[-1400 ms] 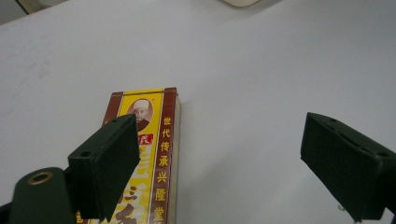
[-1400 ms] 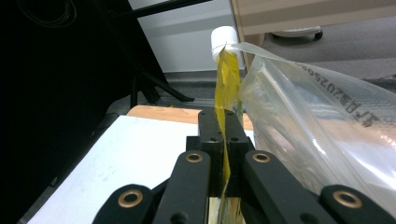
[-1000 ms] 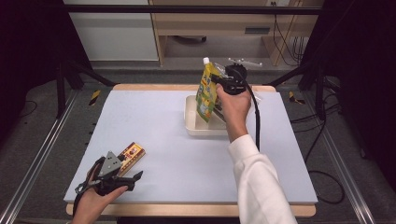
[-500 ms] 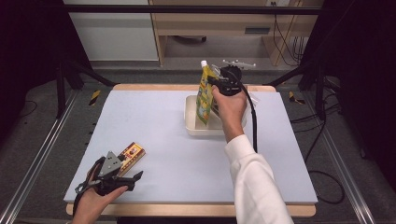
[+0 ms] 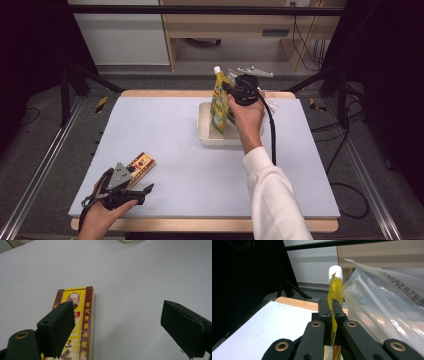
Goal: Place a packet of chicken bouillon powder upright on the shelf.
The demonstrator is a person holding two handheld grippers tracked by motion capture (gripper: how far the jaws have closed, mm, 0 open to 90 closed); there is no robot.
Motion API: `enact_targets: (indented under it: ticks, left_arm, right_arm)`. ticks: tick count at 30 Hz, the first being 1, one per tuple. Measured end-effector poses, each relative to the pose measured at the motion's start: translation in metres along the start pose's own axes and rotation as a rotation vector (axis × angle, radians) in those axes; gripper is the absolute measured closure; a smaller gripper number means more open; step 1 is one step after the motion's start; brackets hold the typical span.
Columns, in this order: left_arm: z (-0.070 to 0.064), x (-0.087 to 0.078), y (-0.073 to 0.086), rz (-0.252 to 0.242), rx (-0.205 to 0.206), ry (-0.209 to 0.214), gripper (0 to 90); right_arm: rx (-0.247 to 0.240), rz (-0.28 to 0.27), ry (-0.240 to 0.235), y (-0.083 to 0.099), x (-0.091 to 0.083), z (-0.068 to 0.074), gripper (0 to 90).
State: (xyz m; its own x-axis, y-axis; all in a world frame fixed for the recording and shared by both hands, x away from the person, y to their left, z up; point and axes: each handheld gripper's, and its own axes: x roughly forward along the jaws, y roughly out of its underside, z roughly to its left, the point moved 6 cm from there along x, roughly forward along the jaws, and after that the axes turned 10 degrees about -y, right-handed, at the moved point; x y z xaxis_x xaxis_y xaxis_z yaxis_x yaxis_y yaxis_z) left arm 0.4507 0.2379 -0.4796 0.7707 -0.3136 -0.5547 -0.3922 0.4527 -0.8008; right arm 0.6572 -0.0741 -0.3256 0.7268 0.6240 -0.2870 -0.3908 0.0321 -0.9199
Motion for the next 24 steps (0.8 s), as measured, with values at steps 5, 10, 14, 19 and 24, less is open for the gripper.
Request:
enact_targets:
  ticks: [5, 10, 14, 19, 24]
  left_arm:
    - [0.0, 0.0, 0.0, 0.001, 0.002, 0.0, 11.9]
    - [-0.001, 0.0, 0.0, 0.002, 0.007, 0.002, 11.9]
    - [0.0, 0.0, 0.0, 0.002, 0.008, 0.0, 11.9]
    - [0.0, 0.0, 0.0, 0.002, 0.009, 0.0, 11.9]
    - [-0.001, 0.0, 0.0, 0.004, 0.011, 0.001, 11.9]
  right_arm:
    - [-0.022, -0.027, 0.001, 0.001, -0.001, 0.004, 90.0]
    - [-0.071, -0.055, 0.017, 0.005, -0.002, 0.009, 90.0]
    - [-0.1, -0.082, 0.024, 0.008, -0.002, 0.011, 90.0]
    - [-0.129, -0.106, 0.031, 0.012, -0.001, 0.015, 90.0]
    - [-0.118, -0.106, 0.032, 0.019, 0.0, 0.013, 90.0]
